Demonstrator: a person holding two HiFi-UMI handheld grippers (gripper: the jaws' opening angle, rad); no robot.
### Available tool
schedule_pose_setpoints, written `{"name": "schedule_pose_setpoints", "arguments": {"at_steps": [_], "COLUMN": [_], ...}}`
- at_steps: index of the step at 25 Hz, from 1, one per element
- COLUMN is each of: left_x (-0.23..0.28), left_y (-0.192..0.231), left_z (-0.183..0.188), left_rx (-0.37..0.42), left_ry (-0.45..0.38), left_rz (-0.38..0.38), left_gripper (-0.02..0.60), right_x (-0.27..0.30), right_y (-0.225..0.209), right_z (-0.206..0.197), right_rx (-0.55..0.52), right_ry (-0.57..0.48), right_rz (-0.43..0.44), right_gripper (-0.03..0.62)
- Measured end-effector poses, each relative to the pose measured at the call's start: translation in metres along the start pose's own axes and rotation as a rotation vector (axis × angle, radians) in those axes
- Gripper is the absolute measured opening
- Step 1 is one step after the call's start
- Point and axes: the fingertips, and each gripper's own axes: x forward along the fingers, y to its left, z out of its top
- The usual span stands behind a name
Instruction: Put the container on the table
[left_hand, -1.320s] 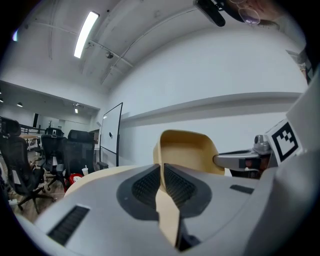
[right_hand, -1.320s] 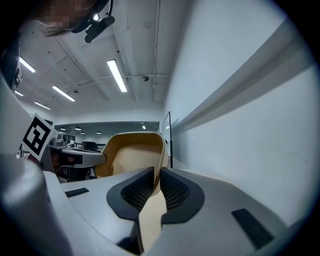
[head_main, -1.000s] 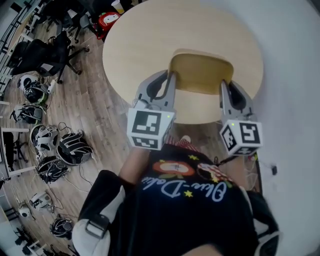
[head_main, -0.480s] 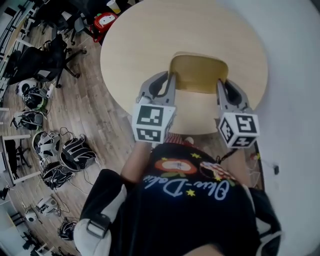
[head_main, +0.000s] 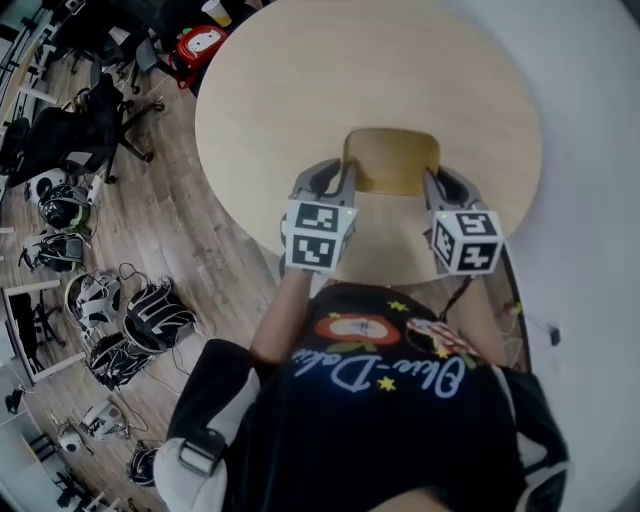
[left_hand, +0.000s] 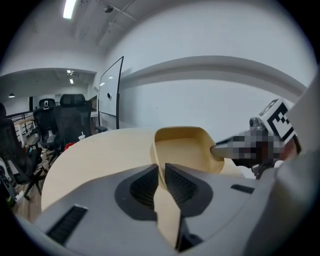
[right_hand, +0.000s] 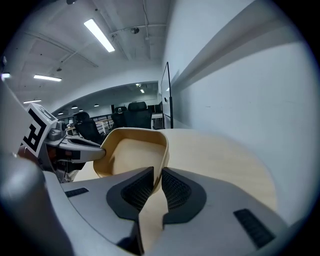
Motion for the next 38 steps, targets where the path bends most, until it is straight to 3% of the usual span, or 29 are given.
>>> {"name": "schedule_pose_setpoints", "arguments": {"at_steps": [11, 20, 28, 34, 38], "left_x": [0.045, 0.062, 0.073, 0.08, 0.08], "left_y": [0.013, 0.016, 0.016, 0.017, 0.023], "left_z": [-0.056, -0.087, -0.089, -0.085, -0.085], "left_rx": [-0.005, -0.055, -0.087, -0.11, -0.124], "left_ry": [0.195, 0.328, 0.374, 0.36, 0.365], "left_rz": [-0.035, -0.066, -0.105, -0.116, -0.107], "left_gripper": [0.04, 0.043, 0.06, 0.069, 0.112], "right_x": [0.048, 0.068, 0.081, 0.087, 0.088], "right_y": [-0.004, -0.008, -0.013, -0.016, -0.02], "right_z": [-0.05, -0.078, -0.08, -0.083, -0.082], "right_rx": [0.063, 0.148, 0.194, 0.206, 0.219], "right_ry": [0.223, 0.324, 0.345, 0.355, 0.347], "right_rz": [0.043, 0.071, 0.071, 0.069, 0.051], "right_gripper": [0.038, 0.039, 0.061, 0.077, 0.092]}}
